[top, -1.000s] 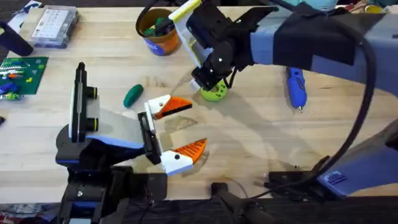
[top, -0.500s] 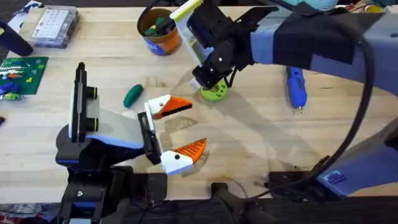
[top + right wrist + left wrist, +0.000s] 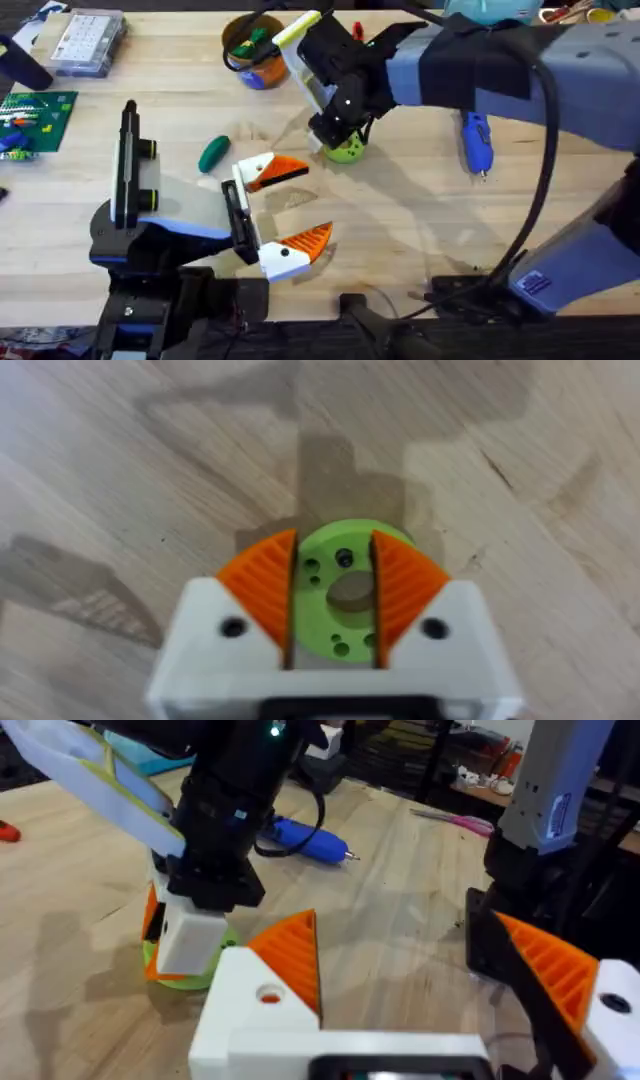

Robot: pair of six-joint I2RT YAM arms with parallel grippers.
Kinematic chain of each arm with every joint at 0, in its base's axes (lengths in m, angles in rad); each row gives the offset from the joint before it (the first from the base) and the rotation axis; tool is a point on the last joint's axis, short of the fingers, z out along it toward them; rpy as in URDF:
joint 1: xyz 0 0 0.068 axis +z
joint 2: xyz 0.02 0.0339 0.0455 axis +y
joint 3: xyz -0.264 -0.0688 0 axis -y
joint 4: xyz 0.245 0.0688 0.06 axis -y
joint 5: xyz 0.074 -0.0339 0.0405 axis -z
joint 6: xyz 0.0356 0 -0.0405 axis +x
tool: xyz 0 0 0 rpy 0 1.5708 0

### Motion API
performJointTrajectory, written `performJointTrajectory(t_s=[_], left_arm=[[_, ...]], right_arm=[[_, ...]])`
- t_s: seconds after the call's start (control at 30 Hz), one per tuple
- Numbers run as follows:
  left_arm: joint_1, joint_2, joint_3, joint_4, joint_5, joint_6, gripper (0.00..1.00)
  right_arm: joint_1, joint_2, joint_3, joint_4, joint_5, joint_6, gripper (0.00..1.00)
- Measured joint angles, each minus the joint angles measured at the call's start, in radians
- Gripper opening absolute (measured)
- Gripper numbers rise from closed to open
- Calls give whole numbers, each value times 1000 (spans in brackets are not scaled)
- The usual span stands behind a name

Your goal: Pick up the gripper from the table and insert it into the empty holder that is missing its gripper. Then pick up a screw, insert it into the mounting hole, and use the screwdriver to tighten it. Finally, clean up the table by picking up the vegetable and placing it into the bucket.

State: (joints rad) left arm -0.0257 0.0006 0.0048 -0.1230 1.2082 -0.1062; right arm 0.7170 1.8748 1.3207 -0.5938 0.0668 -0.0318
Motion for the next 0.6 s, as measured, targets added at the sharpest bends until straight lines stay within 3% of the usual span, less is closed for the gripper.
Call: performJointTrajectory(t_s=[0.13,0.17,0.6], left_arm=[[0,0,0,0,0,0,990],[0,0,0,0,0,0,990],[0,0,0,0,0,0,990]], right_arm=[[-1,0,0,3,0,3,67],[-1,0,0,2,0,2,24],[-1,0,0,1,0,2,7]])
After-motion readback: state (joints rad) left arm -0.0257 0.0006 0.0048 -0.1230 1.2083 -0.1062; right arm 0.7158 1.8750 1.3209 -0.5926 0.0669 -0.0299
